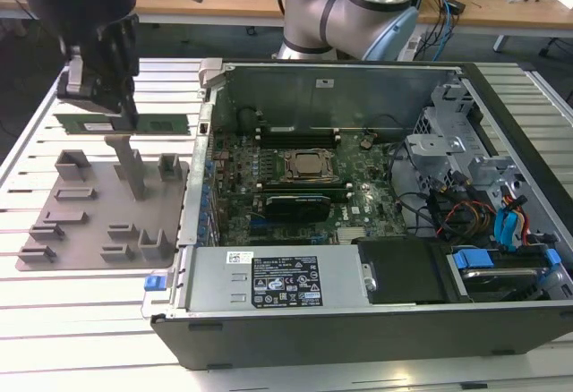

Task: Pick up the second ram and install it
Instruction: 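Pick up the second ram and move it above second insertion slot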

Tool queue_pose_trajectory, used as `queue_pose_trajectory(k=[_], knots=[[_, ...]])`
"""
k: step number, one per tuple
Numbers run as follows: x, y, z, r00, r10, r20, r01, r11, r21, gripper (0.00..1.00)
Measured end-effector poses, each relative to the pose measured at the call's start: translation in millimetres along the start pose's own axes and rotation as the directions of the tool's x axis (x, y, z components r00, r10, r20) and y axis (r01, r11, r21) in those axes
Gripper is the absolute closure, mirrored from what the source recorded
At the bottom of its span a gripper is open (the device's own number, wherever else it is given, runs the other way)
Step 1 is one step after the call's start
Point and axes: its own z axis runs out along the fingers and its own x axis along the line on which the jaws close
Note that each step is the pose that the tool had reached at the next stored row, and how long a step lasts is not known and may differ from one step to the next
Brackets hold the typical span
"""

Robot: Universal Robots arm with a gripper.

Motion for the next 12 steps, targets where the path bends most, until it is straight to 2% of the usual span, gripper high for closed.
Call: queue_pose_trajectory(k=[3,7,10,12], knots=[[-1.7,-23.7,-1.1,1.0000,0.000,0.0000,0.000,1.0000,-0.0001,0.86],[-2.9,-38.2,-1.7,1.0000,0.000,-0.0001,0.000,1.0000,-0.0001,0.86],[-4.3,-55.2,-2.4,1.0000,0.000,0.0000,0.000,1.0000,-0.0006,0.86],[-4.9,-62.5,-2.7,1.0000,0.000,-0.0001,0.000,1.0000,-0.0008,0.86]])
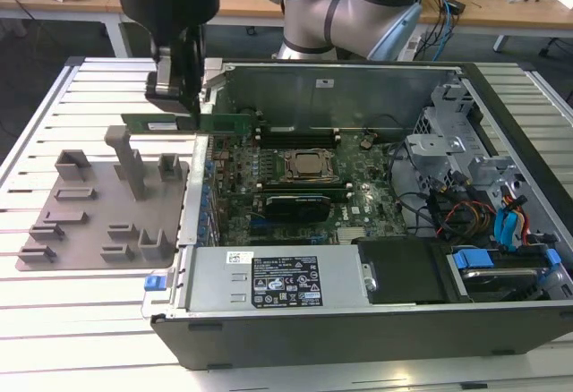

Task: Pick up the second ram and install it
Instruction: 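Pick up the second ram and move it above second insertion slot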

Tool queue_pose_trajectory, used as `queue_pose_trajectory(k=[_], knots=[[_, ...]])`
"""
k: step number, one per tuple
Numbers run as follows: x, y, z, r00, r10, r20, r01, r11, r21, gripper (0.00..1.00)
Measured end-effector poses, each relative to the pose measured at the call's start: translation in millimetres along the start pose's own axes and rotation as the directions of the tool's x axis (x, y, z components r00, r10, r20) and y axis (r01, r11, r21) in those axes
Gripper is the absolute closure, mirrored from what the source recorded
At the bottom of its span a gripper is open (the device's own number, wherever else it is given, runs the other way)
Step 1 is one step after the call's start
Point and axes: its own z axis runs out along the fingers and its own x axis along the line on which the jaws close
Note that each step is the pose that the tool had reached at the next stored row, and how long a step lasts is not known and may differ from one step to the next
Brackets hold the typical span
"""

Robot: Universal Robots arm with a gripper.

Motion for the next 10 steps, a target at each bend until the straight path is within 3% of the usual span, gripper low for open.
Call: queue_pose_trajectory(k=[3,10], knots=[[-1.6,-18.1,-0.8,1.0000,0.000,-0.0001,0.000,1.0000,-0.0012,0.86],[-4.3,-42.0,3.0,1.0000,0.001,-0.0013,-0.001,0.9999,-0.0113,0.86]])
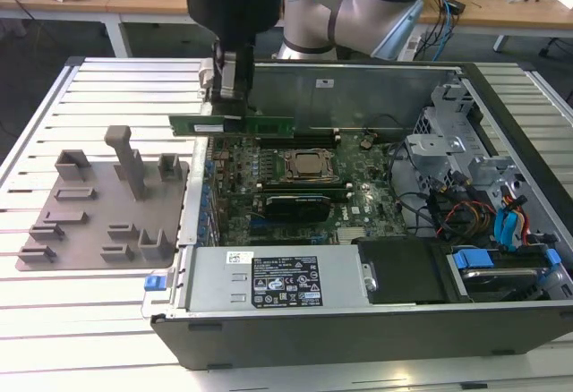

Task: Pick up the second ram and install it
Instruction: 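Pick up the second ram and move it above second insertion slot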

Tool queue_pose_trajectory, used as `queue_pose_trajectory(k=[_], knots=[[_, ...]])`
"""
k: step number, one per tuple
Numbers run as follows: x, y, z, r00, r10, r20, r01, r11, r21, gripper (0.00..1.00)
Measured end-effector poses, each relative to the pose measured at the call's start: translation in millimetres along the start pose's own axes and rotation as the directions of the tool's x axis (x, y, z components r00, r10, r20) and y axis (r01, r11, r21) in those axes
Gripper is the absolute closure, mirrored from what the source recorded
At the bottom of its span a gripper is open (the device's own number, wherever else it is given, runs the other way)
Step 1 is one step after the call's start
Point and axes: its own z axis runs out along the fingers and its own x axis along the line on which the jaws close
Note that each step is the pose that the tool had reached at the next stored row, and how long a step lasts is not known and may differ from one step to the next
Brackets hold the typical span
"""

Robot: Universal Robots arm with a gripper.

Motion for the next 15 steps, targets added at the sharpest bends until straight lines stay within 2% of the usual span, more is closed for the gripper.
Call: queue_pose_trajectory(k=[3,4,6,8,10,12,14,15], knots=[[-2.9,-14.8,6.8,1.0000,0.000,-0.0009,0.000,0.9999,-0.0106,0.86],[-6.0,-25.7,10.0,1.0000,0.000,-0.0014,0.000,0.9998,-0.0176,0.86],[-13.4,-36.8,13.1,1.0000,0.001,-0.0019,-0.001,0.9997,-0.0241,0.86],[-26.5,-51.0,17.9,1.0000,0.001,-0.0023,-0.001,0.9995,-0.0303,0.86],[-33.2,-56.7,22.8,1.0000,0.001,-0.0025,-0.001,0.9994,-0.0332,0.86],[-35.6,-60.2,26.3,1.0000,0.001,-0.0028,-0.001,0.9994,-0.0349,0.86],[-36.7,-66.2,32.9,1.0000,0.001,-0.0028,-0.001,0.9993,-0.0371,0.86],[-37.0,-72.6,39.1,1.0000,0.001,-0.0030,-0.001,0.9992,-0.0394,0.86]])
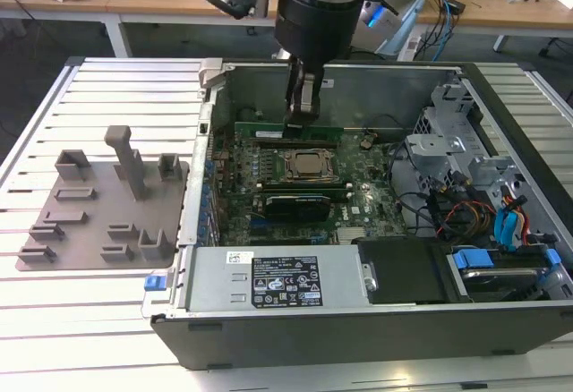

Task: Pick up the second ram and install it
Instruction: 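Pick up the second ram and move it above second insertion slot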

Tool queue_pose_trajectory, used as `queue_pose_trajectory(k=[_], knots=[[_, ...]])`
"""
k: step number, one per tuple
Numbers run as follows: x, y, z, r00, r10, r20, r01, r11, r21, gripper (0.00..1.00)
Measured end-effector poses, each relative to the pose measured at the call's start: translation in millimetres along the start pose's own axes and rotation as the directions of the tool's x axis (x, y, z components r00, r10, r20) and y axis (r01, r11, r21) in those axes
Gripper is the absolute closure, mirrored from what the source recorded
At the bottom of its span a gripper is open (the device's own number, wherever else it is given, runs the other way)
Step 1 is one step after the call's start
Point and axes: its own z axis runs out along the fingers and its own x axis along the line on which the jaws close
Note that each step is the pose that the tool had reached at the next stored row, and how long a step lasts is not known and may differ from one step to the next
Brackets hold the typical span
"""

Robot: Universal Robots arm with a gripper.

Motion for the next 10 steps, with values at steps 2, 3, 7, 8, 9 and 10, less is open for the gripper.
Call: queue_pose_trajectory(k=[2,3,7,8,9,10], knots=[[-2.5,-5.0,7.3,1.0000,-0.002,-0.0002,0.002,1.0000,-0.0016,0.86],[-3.8,-5.8,7.6,1.0000,-0.005,-0.0005,0.005,1.0000,-0.0017,0.86],[-4.3,-7.4,7.6,1.0000,-0.008,0.0030,0.007,0.9986,0.0526,0.86],[-4.3,-7.5,7.7,1.0000,-0.008,0.0036,0.008,0.9982,0.0592,0.86],[-4.3,-7.4,7.6,1.0000,-0.008,0.0035,0.008,0.9981,0.0612,0.86],[-4.3,-7.4,7.6,1.0000,-0.008,0.0037,0.008,0.9980,0.0632,0.86]])
